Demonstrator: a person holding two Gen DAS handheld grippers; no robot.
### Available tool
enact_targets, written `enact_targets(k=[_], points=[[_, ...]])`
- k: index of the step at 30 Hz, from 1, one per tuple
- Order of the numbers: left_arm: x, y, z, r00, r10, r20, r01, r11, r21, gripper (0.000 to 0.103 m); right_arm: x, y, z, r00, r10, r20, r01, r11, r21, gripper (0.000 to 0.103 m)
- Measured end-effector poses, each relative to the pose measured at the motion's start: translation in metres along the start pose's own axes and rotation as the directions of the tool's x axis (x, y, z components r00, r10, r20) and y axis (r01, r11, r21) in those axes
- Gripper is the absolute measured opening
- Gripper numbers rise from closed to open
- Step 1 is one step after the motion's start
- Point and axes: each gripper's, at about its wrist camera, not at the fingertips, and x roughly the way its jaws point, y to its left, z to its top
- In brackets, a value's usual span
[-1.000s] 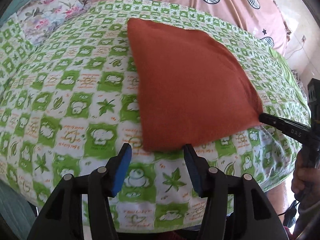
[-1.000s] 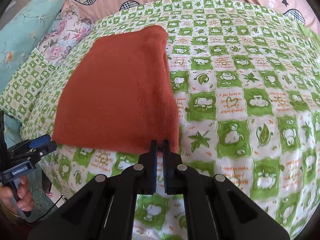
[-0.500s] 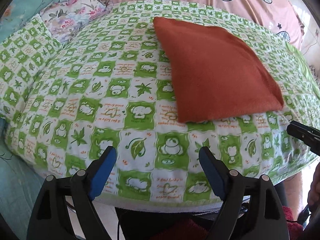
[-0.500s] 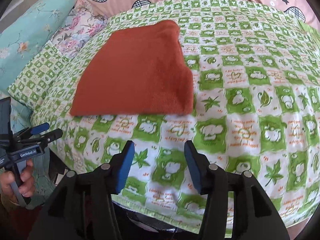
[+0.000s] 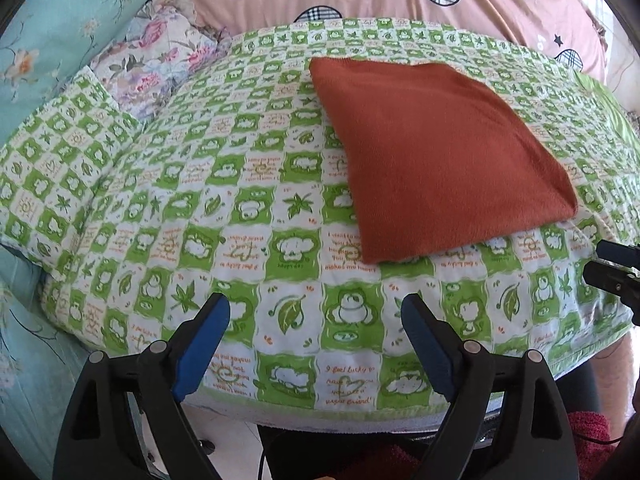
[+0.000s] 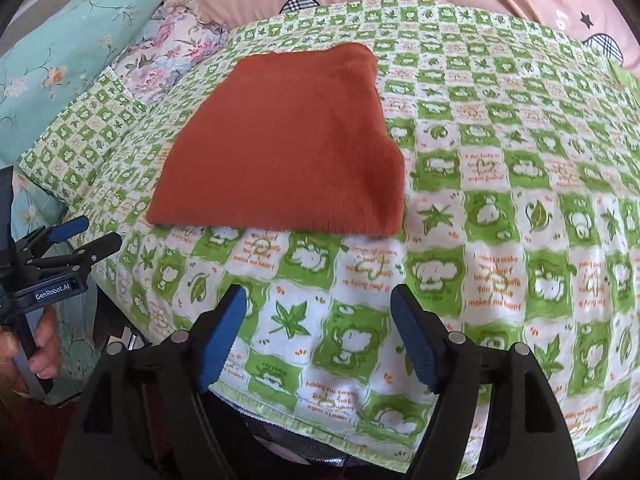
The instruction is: Fold small clothes
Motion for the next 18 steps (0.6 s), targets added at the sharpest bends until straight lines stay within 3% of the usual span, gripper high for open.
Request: enact_targets(k=[18], points=[[-0.004,-0.002,0.04,0.997,-0.013,0.072,0.014,1.0,-0.004,0.092,0.007,0.016,0.048,0.998,0.056,0.033,-0.054,0.996,-0.068,0.078]])
